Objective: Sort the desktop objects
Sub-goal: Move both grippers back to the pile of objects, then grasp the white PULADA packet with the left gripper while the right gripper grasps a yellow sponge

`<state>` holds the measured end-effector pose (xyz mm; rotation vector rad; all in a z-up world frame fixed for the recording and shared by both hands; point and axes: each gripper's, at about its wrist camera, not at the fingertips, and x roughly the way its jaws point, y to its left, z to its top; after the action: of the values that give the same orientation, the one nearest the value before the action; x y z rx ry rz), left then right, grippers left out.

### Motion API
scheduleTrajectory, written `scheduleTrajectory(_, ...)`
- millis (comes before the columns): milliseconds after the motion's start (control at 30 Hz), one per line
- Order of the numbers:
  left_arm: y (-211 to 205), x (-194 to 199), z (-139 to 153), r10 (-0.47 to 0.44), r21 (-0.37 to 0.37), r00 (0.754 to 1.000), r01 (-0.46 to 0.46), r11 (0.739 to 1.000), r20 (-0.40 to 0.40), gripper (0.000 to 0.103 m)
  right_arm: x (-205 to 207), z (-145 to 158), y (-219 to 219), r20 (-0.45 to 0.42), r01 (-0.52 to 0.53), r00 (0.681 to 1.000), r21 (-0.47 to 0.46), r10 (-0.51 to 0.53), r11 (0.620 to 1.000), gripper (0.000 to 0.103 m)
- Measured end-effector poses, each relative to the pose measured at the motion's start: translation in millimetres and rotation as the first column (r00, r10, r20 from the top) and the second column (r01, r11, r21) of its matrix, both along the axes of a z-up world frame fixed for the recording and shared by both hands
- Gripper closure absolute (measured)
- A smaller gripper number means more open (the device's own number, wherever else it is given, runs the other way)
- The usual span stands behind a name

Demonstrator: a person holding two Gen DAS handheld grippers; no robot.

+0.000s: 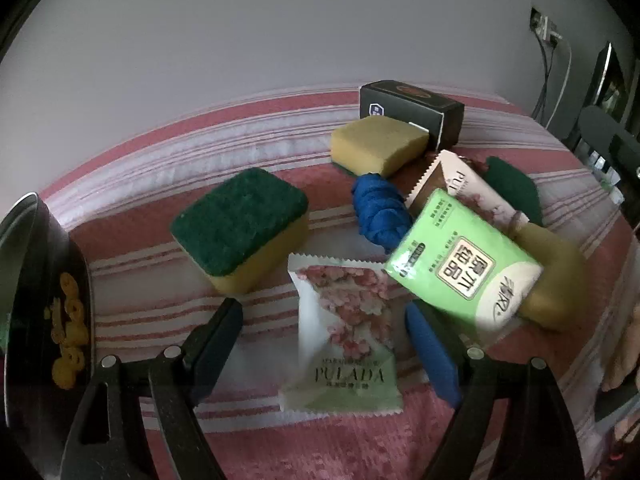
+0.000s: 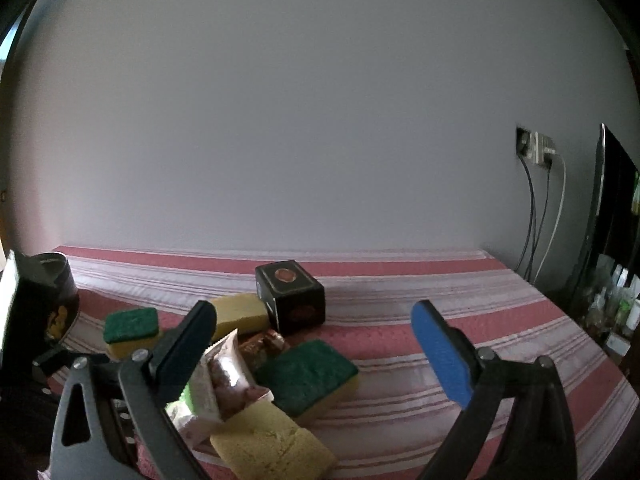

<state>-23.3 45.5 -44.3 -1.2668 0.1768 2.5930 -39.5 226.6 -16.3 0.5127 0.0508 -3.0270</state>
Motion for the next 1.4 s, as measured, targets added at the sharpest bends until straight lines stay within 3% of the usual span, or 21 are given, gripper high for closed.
scheduleTrajectory(100,1,-1,1,-0.011,0.004,1.000,0.011,1.000,-0.003,0.024,-1,0,-1,0.004,0.001,1.000,0.009,-0.001,1.000,0.004)
scheduleTrajectory(167,2,0,2,-0.020,0.006,1.000,0.020,1.000,-0.015,0.041,-1,-1,-2,0.004,0.002,1.000,0.012,-0.002,1.000,0.004)
scheduleTrajectory(267,4,2,5,-0.045,0.008,0.999,0.045,0.999,-0.021,0.051,-2,-2,1,0.010,0.007,1.000,0.003,-0.007,1.000,0.004)
scheduleTrajectory(433,-1,5,7,-0.055,0.036,0.998,0.056,0.998,-0.021,0.058,-6,-4,9,0.033,0.028,0.999,-0.032,-0.027,0.999,0.004)
scheduleTrajectory(567,-16,2,8,-0.056,0.150,0.998,0.057,0.987,-0.008,0.061,-10,-5,20,0.055,0.049,0.997,-0.077,-0.045,0.996,0.004)
scheduleTrajectory(667,-25,8,17,-0.018,0.193,0.997,0.032,0.981,-0.076,0.061,-12,-6,27,0.070,0.063,0.996,-0.108,-0.055,0.992,0.004)
scheduleTrajectory(733,-23,15,27,-0.012,0.178,0.987,0.041,0.983,-0.161,0.061,-10,-6,33,0.084,0.064,0.995,-0.130,-0.053,0.989,0.006)
scheduleTrajectory(867,-16,40,45,-0.012,0.073,0.932,0.041,0.996,-0.363,0.061,-3,-13,42,0.150,0.030,0.989,-0.127,-0.010,0.991,0.009)
scheduleTrajectory(933,-12,42,48,-0.026,0.048,0.912,0.050,0.998,-0.408,0.061,2,-18,47,0.201,0.003,0.979,-0.128,0.023,0.992,0.010)
scheduleTrajectory(1100,-12,32,49,-0.023,0.071,0.922,0.054,0.996,-0.386,0.061,6,-27,41,0.317,-0.101,0.938,-0.133,0.139,0.986,0.010)
scheduleTrajectory(1267,-19,25,45,0.031,0.095,0.929,0.004,0.995,-0.369,0.061,-1,-33,8,0.397,-0.230,0.889,-0.043,0.227,0.972,0.011)
scheduleTrajectory(1400,-24,24,41,0.053,0.114,0.937,-0.014,0.993,-0.345,0.061,-8,-46,-18,0.461,-0.267,0.864,0.076,0.203,0.961,0.011)
